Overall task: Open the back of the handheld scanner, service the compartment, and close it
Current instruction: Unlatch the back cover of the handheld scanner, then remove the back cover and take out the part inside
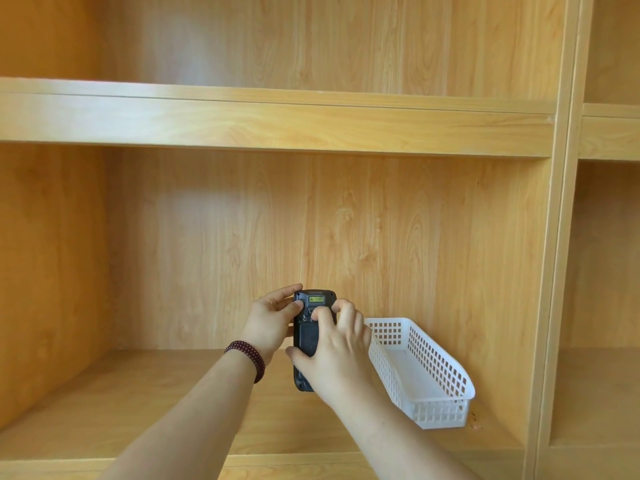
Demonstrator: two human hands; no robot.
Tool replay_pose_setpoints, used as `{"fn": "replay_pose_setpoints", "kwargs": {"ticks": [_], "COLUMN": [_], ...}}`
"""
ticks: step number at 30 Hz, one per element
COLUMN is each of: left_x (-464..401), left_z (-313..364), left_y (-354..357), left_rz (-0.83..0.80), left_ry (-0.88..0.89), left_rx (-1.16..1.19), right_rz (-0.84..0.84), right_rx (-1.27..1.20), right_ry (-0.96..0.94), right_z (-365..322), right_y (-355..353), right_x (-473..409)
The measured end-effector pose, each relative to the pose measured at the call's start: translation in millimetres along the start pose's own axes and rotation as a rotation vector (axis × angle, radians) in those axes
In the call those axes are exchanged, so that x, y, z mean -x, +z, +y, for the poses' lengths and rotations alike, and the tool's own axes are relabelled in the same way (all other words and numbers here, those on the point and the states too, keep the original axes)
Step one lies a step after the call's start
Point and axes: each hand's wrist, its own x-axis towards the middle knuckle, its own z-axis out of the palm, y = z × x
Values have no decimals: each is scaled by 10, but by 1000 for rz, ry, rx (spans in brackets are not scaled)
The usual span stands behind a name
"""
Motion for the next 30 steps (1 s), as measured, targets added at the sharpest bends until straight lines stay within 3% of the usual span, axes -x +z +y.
{"fn": "replay_pose_setpoints", "kwargs": {"ticks": [5, 10, 17, 21, 25, 30], "left_x": [-33, -51, -51, -54, -62, -83], "left_z": [-6, 2, -18, 6, -13, -31], "left_y": [-35, -28, 13, -16, -67, -145], "left_rz": [22, 6, 5, -12, -7, 8], "left_ry": [-4, 2, -17, -14, -23, -26], "left_rx": [-9, -16, 50, 36, 9, -21], "right_rz": [88, 59, 47, 132, -110, -343], "right_rx": [23, 12, -132, -375, -450, -472], "right_ry": [14, 55, 92, 174, 380, 503], "right_z": [-46, -49, -79, 9, 190, 271], "right_y": [4, 58, -18, -203, -313, -272], "right_x": [91, 185, 152, -90, -264, -70]}}
